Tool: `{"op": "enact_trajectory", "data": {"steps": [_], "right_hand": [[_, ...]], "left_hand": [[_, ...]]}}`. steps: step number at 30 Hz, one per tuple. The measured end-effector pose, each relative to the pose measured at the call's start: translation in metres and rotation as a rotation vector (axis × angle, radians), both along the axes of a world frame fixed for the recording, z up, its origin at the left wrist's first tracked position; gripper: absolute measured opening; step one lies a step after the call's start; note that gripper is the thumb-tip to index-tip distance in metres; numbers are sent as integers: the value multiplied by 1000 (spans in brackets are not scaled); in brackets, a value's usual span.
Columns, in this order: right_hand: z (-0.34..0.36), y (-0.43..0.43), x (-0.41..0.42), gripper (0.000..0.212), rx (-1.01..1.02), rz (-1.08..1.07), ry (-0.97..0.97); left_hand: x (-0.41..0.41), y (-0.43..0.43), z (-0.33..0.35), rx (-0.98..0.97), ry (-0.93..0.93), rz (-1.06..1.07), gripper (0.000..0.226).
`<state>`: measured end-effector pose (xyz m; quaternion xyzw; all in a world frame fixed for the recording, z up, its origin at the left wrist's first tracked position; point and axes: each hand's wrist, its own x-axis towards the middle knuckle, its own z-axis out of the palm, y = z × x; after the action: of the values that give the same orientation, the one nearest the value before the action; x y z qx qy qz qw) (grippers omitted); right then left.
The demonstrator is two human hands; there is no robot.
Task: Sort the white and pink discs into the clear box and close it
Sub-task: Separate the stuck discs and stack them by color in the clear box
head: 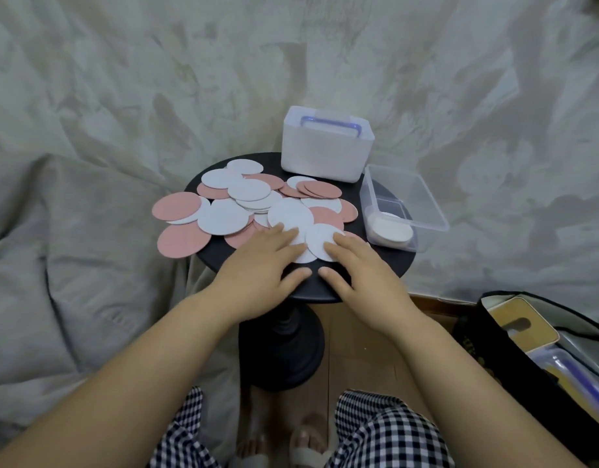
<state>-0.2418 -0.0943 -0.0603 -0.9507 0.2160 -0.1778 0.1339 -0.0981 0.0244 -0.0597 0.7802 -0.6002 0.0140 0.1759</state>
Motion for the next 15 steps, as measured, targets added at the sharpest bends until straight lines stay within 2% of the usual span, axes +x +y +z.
{"op": "enact_trajectory", "data": {"steps": [3, 6, 11, 15], "right_hand": [[-8, 0, -7, 41, 27, 13, -69], [-15, -4, -20, 37, 36, 23, -167], [-18, -1, -26, 58, 16, 142, -173], [-23, 3, -32, 34, -60, 163, -279]], "left_hand": [[-4, 15, -7, -51, -40, -79, 63], [-3, 29, -18, -73, -103, -120, 59], [-4, 39, -22, -226, 34, -160, 39], [-5, 44, -16, -432, 178, -87, 36]]}}
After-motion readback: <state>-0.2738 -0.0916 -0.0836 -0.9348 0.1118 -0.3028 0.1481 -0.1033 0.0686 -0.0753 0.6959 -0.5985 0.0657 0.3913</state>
